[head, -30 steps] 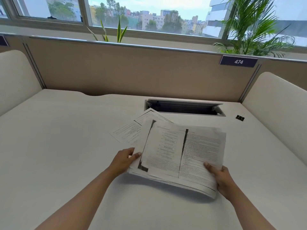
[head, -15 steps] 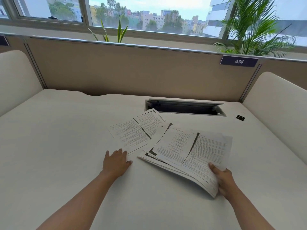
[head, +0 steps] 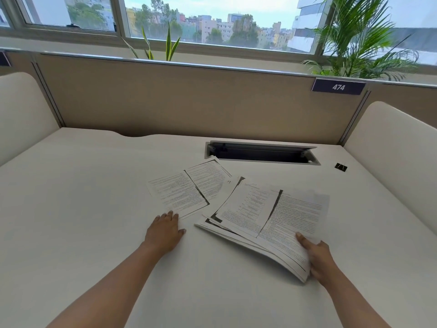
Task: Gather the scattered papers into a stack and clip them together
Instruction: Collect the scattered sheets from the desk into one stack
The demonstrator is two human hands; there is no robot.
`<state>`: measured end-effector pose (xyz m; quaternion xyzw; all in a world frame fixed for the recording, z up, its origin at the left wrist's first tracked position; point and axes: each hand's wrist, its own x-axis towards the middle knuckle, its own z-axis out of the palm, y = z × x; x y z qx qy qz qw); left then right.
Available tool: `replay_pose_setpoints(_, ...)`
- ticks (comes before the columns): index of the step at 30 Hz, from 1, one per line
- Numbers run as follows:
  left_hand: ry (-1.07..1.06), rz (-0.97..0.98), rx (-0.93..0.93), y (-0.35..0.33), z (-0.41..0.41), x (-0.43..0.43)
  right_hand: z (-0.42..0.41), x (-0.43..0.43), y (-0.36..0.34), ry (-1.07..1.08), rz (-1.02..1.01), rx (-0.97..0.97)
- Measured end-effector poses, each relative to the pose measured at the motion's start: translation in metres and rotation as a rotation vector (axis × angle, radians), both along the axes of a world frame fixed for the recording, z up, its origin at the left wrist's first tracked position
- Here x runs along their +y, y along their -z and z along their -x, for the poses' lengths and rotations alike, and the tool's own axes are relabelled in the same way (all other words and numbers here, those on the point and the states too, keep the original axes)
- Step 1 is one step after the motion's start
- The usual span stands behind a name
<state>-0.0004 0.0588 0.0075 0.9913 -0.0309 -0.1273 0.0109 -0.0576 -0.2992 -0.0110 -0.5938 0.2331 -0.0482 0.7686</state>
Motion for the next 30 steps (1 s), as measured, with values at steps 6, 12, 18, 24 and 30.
replay_pose_setpoints(6,-0.034,-0.137,-0.066,-0.009,0.003,-0.01,-0.001,0.003,-0.004,-0.001,0.011,0.006)
replay_pose_setpoints(12,0.076,-0.252,-0.137,-0.016,0.0,-0.022,-0.002,0.004,-0.004,-0.012,0.006,0.016)
replay_pose_setpoints(18,0.006,-0.076,0.013,-0.015,-0.007,-0.004,-0.003,0.002,0.0,-0.015,0.03,0.043)
replay_pose_setpoints(24,-0.074,-0.103,0.009,-0.021,-0.005,-0.001,-0.002,0.005,-0.005,0.012,0.029,0.025)
replay_pose_setpoints(30,-0.148,-0.109,0.038,-0.032,-0.004,-0.012,-0.001,0.005,-0.005,0.032,0.035,0.021)
